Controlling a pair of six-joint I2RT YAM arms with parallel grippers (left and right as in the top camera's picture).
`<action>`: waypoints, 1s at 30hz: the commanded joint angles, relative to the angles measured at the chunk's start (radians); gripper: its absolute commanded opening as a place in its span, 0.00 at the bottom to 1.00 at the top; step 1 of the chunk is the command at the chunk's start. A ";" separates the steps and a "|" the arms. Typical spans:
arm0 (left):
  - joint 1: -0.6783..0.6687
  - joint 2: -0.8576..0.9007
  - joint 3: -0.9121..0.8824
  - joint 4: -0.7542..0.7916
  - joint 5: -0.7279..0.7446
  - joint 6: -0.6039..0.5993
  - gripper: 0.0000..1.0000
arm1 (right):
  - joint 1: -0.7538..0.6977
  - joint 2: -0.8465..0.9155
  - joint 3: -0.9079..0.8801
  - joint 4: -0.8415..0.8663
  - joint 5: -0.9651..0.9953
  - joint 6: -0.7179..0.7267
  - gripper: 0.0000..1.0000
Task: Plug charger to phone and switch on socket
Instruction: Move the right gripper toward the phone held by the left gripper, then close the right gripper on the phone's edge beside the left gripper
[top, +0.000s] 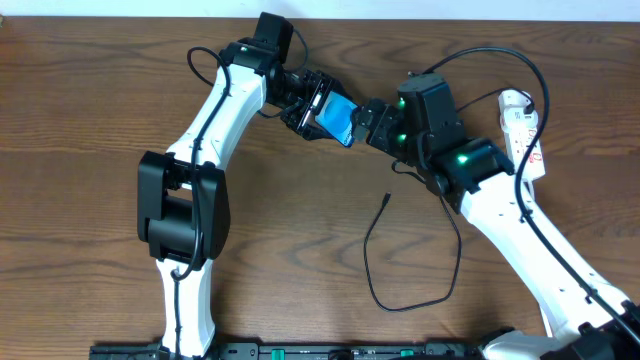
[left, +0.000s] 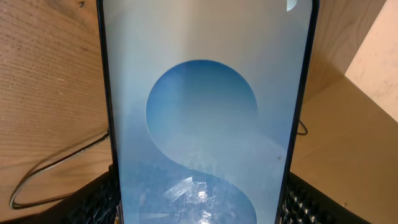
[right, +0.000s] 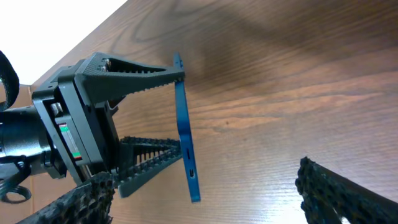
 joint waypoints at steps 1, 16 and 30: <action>0.002 -0.026 0.004 0.004 0.028 -0.009 0.73 | 0.006 0.034 0.021 0.026 -0.042 0.010 0.91; -0.005 -0.026 0.004 0.004 0.144 0.014 0.73 | 0.006 0.084 0.021 0.062 -0.047 0.014 0.66; -0.011 -0.026 0.004 -0.002 0.144 0.071 0.73 | 0.006 0.102 0.021 0.097 -0.047 0.014 0.49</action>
